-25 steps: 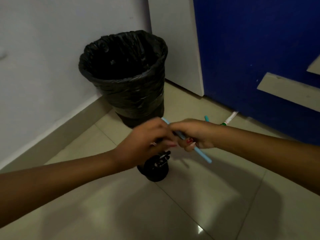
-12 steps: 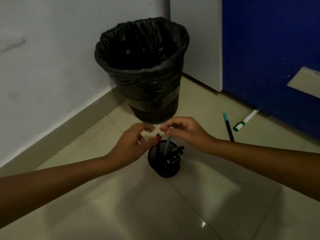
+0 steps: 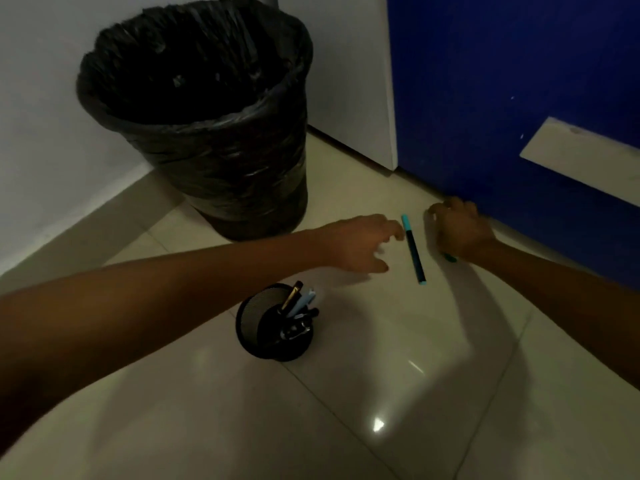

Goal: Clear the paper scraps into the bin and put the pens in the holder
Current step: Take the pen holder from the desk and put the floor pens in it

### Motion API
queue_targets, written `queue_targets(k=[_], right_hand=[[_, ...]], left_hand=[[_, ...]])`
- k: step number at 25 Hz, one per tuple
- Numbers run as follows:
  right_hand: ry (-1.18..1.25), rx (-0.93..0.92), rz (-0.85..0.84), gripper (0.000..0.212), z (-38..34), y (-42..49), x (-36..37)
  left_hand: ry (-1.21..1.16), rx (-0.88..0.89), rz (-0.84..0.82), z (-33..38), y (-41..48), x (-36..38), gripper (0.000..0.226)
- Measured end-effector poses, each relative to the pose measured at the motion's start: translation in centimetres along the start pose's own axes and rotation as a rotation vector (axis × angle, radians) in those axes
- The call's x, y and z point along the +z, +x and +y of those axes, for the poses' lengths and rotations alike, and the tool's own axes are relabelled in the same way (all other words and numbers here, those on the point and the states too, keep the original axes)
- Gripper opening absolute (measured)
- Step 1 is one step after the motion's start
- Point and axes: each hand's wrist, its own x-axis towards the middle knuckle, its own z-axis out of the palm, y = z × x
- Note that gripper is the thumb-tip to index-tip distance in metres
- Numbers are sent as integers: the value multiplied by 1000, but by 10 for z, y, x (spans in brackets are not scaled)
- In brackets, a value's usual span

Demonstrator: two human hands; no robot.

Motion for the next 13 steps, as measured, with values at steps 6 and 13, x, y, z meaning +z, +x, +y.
queue_targets(k=[6, 13], right_hand=[[217, -356, 30, 29, 23, -33, 10], [-37, -661, 72, 14, 46, -82, 18]], left_hand=[[363, -61, -106, -16, 74, 38, 53], [732, 52, -138, -33, 56, 34, 26]])
